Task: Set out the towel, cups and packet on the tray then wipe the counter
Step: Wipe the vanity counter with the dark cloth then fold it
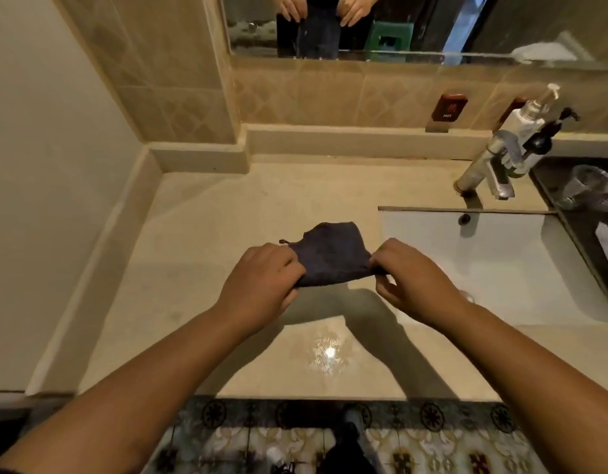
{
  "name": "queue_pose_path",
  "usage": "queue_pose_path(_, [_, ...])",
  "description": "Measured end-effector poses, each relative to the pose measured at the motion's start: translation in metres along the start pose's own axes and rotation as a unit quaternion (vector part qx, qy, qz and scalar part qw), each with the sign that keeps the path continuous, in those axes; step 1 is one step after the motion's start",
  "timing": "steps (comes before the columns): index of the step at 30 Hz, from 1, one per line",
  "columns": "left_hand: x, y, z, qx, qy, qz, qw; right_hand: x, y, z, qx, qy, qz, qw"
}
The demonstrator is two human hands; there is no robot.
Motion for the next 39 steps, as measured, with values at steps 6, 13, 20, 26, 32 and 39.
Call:
queue_pose_path(6, [-0.035,-0.072,0.122,0.214,-0.053,-0.004,0.975,0.009,-0.053,0.125,0.115,0.054,-0.051,0.991])
queue_pose_path(13, [-0.034,-0.081,0.115,0.154,-0.166,-0.081,0.971,0.004,-0.064,0.130,0.138,0.115,-0.001,0.984])
queue_pose_path(20, [0.013,-0.035,0.117,0.164,-0.358,-0.318,0.862,-0.024,-0.005,0.119,0.127,0.230,0.154,0.953])
queue_pose_path(26, [0.012,-0.024,0.121,0.162,-0.144,-0.316,0.924,-0.024,0.005,0.125,0.061,0.064,0.188,0.978])
queue_pose_path(32, [-0.031,-0.032,0.141,0.197,-0.013,-0.091,0.976,0.013,-0.019,0.153,0.117,-0.053,-0.008,0.992])
queue_pose_path(39, [-0.023,-0.038,0.166,0.270,-0.006,-0.094,0.958,0.005,-0.023,0.162,0.170,-0.090,-0.028,0.981])
Point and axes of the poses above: each hand's wrist, its own y-axis towards the middle knuckle, its own z-axis out of the palm, x = y × z, the point moved 4 cm from there along y, towards the middle knuckle, and after that the axes turned 9 degrees about x, right-handed, at the moved point
